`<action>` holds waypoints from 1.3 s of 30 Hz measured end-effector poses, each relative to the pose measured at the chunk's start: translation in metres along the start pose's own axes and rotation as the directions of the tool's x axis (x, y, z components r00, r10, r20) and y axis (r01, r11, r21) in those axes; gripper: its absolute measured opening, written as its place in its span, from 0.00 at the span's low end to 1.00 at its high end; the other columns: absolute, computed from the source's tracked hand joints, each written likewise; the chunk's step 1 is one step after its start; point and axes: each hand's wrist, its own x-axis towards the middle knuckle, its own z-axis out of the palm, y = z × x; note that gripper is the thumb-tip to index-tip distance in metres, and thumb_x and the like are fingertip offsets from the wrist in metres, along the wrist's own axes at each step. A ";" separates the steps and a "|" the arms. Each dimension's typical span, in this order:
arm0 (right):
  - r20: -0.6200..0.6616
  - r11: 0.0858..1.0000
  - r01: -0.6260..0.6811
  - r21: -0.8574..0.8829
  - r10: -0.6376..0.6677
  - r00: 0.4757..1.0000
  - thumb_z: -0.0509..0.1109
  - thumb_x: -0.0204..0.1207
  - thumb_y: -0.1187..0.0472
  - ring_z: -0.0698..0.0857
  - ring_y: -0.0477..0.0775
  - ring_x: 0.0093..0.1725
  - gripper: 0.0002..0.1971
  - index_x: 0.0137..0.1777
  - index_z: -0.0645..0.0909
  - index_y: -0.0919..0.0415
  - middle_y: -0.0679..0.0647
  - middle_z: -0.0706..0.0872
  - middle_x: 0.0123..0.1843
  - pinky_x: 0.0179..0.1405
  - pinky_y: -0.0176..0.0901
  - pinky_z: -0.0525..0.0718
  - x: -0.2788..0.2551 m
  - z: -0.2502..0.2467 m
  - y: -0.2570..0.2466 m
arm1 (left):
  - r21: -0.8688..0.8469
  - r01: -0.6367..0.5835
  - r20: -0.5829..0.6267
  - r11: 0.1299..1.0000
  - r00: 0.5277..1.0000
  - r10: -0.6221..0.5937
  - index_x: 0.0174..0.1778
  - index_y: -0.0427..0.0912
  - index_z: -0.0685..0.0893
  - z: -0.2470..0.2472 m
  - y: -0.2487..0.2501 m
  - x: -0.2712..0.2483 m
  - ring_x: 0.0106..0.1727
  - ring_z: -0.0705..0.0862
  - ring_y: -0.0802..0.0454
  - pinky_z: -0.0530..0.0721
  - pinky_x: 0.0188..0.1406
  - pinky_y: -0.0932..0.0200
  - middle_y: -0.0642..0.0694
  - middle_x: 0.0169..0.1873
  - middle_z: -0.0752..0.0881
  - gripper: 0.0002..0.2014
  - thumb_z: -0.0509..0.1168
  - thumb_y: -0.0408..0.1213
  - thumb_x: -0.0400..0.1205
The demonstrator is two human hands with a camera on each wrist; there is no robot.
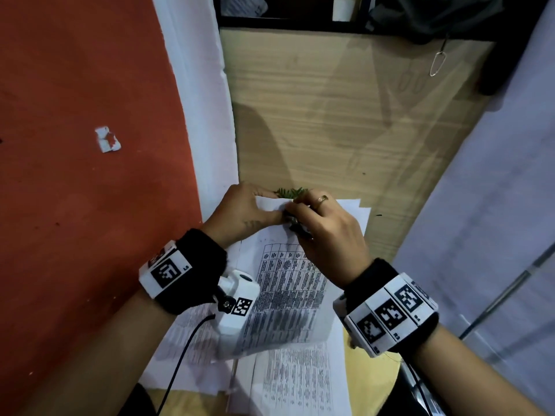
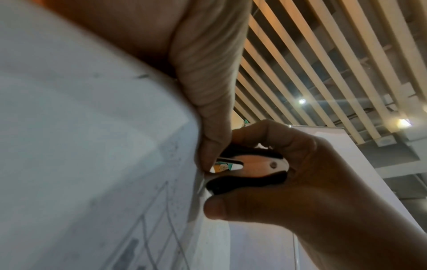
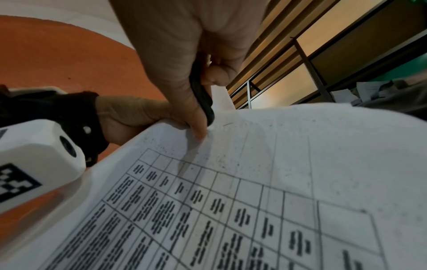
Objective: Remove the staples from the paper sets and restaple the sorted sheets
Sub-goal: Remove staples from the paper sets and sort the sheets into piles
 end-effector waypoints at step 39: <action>0.080 0.966 -0.121 0.229 0.106 0.991 0.76 0.61 0.66 0.77 0.52 0.37 0.09 0.41 0.84 0.68 0.56 0.80 0.37 0.31 0.40 0.72 -0.001 -0.011 0.017 | -0.290 0.094 0.148 0.952 0.988 -0.052 0.55 0.26 0.86 0.003 0.004 -0.007 0.60 0.85 0.41 0.77 0.68 0.39 0.32 0.55 0.87 0.21 0.77 0.35 0.70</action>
